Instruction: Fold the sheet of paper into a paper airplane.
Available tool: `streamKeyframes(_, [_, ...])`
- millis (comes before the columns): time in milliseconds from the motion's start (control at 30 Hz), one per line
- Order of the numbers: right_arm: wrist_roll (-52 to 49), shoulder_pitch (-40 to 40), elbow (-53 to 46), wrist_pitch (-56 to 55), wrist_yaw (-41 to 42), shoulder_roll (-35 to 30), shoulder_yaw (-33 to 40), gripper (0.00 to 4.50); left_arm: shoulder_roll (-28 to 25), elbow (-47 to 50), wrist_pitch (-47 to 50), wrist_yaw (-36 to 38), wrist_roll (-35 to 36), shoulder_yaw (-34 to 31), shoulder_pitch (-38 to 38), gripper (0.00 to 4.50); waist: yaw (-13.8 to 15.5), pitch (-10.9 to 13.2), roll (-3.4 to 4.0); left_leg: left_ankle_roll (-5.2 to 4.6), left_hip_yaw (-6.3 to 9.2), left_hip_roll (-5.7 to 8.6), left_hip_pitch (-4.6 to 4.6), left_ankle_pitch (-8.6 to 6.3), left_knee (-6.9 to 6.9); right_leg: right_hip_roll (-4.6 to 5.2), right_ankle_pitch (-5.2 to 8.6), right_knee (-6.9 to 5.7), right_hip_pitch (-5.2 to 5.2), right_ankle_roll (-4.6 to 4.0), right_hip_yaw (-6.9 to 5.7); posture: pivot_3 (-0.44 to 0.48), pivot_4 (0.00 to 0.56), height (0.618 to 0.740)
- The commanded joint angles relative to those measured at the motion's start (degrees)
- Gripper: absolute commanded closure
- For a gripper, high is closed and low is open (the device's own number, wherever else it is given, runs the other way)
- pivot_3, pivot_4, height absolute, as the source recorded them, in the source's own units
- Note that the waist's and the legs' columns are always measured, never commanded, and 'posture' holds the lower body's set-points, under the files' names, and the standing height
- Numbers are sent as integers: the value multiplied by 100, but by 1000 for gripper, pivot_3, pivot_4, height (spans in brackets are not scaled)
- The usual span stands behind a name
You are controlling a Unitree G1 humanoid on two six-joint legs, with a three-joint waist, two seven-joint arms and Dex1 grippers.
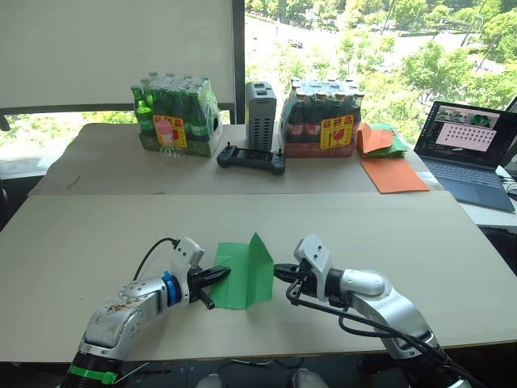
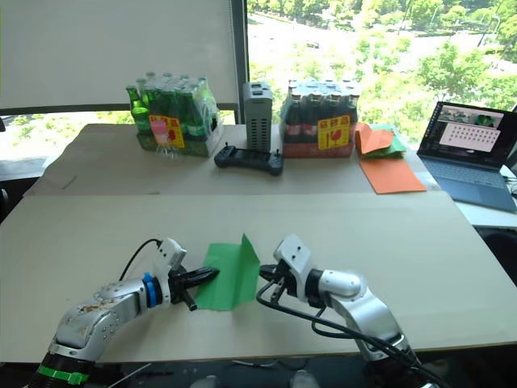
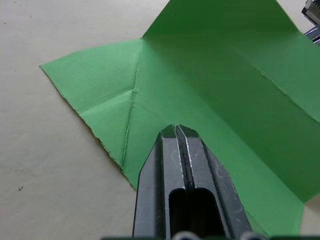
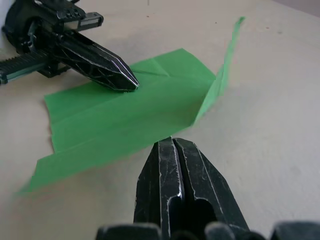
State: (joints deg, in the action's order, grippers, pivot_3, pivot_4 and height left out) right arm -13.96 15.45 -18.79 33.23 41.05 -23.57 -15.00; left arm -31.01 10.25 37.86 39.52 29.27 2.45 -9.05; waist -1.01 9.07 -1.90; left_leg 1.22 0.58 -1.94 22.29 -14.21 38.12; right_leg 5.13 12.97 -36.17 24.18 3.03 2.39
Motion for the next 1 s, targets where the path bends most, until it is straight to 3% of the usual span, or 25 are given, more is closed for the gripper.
streamKeyframes(33, [-109, 179, -225, 4, -18, 124, -40, 4500, 3, -18, 113, 18, -73, 43, 53, 4476, 1, 0, 0, 0, 1, 0, 0, 0, 0, 0, 0, -1, 0, 0, 0, 0, 150, 727])
streamKeyframes(1000, [927, 1010, 1528, -1012, -141, 1285, -1114, 4500, -66, 459, 355, -161, 113, -501, 560, 4476, -77, -1, 2, 0, 4, -1, -2, 0, 0, -1, -1, -8, 2, -1, -2, 0, 150, 727])
